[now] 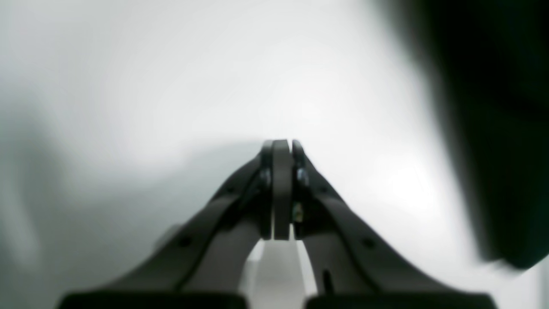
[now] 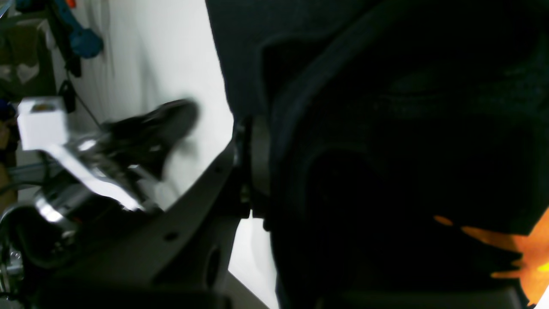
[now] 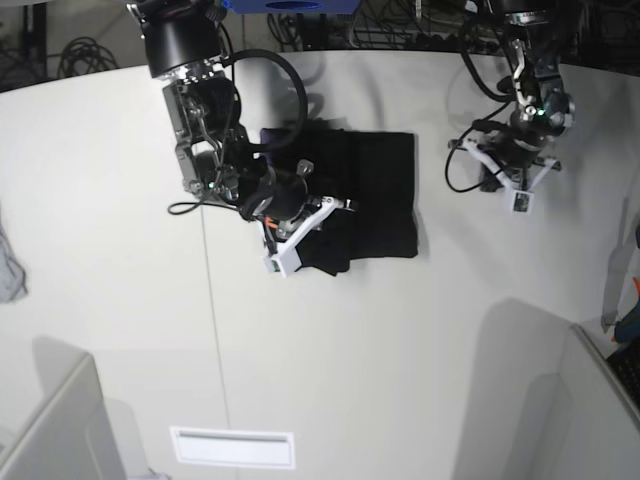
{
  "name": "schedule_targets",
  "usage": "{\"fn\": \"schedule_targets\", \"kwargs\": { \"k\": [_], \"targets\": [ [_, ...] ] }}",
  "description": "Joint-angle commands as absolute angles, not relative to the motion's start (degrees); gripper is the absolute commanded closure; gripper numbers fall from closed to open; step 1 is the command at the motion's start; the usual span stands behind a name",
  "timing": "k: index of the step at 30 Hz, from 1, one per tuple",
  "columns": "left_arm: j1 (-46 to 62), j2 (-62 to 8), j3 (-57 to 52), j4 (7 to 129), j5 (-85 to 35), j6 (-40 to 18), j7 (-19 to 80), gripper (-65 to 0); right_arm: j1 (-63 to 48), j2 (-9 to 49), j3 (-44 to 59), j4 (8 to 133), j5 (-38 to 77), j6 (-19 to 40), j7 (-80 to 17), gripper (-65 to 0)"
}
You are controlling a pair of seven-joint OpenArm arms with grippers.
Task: Fold the T-shirt properly
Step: 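Grasp the bundle with both grippers and fold it over again, then flip the bundle with the left gripper to show the sun print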
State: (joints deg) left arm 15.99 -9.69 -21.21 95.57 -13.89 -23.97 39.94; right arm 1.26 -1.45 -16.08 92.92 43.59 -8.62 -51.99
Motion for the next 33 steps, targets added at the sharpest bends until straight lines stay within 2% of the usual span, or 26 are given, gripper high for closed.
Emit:
{"fn": "schedule_targets", "kwargs": {
  "k": [1,6,7,10,11,12,18,33],
  "targets": [
    [16.48,-10.33,-22.81,98.07,-14.99,-24.48,38.64,0.0,2.33,-1.98,-15.78,93.93,44.79,-8.4,-51.3,0.0],
    [20.35,-13.23,-27.38,99.3,-15.08,-24.48,38.64,0.0,2.51,-4.0,-15.96,93.76,44.97,-8.4,-51.74,0.0],
    [20.79,-13.32,-28.09,99.3,-15.08,-24.48,38.64,0.0,2.51,-4.09,-16.04,93.49,44.97,-8.4,-51.74,-1.8],
    [21.23,-14.02,-30.02,99.12,-15.08,-24.48,38.64,0.0,2.51,-4.7,-16.13,93.23,45.05,-8.4,-51.65,-28.2],
    [21.23,-14.02,-30.81,99.03,-15.08,-24.48,38.64,0.0,2.42,-4.7,-16.31,93.41,45.05,-8.4,-51.38,-34.1],
    [21.23,-14.02,-31.6,99.03,-15.08,-24.48,38.64,0.0,2.42,-4.79,-16.66,93.49,45.05,-8.4,-51.38,-36.2],
    [21.23,-14.02,-32.84,99.03,-15.08,-24.48,38.64,0.0,3.65,-4.79,-21.67,93.14,45.05,-8.4,-51.3,-30.3],
    [21.14,-14.02,-32.92,99.03,-15.08,-24.48,38.64,0.0,8.66,-5.93,-33.1,92.97,44.88,-8.4,-51.74,-30.0]
  ]
}}
